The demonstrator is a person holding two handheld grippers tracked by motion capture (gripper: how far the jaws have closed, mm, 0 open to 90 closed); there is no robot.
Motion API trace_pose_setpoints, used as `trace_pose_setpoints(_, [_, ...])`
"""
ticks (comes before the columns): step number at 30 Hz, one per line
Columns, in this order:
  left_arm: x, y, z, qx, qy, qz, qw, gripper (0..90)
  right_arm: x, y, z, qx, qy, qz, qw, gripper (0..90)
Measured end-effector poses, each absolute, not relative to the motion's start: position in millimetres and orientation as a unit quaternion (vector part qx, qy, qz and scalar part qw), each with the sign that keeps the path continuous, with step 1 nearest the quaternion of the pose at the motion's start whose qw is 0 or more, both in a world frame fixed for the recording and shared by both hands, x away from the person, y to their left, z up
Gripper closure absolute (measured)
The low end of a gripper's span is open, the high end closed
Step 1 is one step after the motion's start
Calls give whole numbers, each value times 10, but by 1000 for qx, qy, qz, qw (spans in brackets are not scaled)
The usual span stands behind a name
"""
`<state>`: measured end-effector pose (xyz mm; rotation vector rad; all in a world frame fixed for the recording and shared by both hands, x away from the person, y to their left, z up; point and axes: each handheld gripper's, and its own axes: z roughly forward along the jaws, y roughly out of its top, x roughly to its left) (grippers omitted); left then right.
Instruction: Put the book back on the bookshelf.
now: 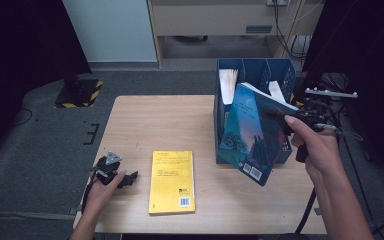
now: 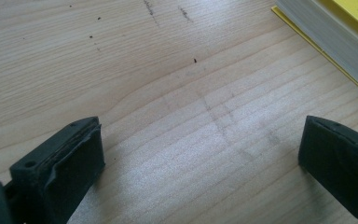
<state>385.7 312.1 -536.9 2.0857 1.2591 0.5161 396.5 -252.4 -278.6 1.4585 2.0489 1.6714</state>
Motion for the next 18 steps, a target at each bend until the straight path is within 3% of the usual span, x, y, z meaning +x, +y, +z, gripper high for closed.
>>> trace_pose_setpoints(18, [3859, 3117, -5369, 794, 479, 196, 320, 0, 4102, -2693, -2663, 506, 666, 540, 89, 731])
